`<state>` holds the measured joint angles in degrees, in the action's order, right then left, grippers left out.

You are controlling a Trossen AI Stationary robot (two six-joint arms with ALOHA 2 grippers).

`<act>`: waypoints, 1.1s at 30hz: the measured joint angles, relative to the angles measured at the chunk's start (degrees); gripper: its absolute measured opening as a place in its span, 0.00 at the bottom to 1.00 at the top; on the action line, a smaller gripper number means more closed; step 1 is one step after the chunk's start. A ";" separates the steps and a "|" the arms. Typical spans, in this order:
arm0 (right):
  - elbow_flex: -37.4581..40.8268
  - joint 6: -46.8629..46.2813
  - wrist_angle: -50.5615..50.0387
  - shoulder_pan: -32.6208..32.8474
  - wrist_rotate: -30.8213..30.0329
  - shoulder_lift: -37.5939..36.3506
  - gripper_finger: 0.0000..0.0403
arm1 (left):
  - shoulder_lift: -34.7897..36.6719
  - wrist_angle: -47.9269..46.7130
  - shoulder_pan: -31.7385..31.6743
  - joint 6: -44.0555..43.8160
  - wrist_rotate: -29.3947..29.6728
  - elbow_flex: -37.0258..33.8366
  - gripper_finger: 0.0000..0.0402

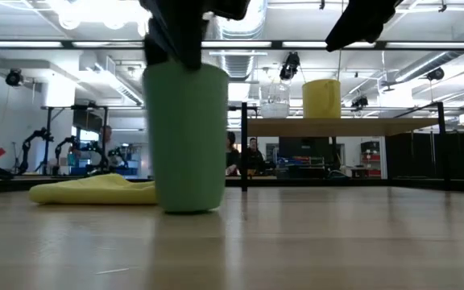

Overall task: Stack small to large cups/mugs on shelf
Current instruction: Put the green cup on the shelf

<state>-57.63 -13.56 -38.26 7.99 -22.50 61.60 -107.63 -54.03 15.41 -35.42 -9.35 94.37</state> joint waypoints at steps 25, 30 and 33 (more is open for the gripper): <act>0.00 6.68 0.35 0.00 7.68 0.00 0.30 | -0.02 1.80 -17.08 43.27 5.41 0.53 0.00; 0.00 6.52 1.79 0.00 7.48 0.00 0.31 | -0.02 3.71 -17.08 41.98 5.41 0.46 0.01; 0.02 6.55 2.96 0.00 7.48 0.00 0.30 | -0.02 4.29 -17.21 40.25 5.39 0.46 0.06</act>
<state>-57.60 -7.01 -35.30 7.99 -15.03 61.60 -107.66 -49.74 -1.80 4.84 -3.97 94.82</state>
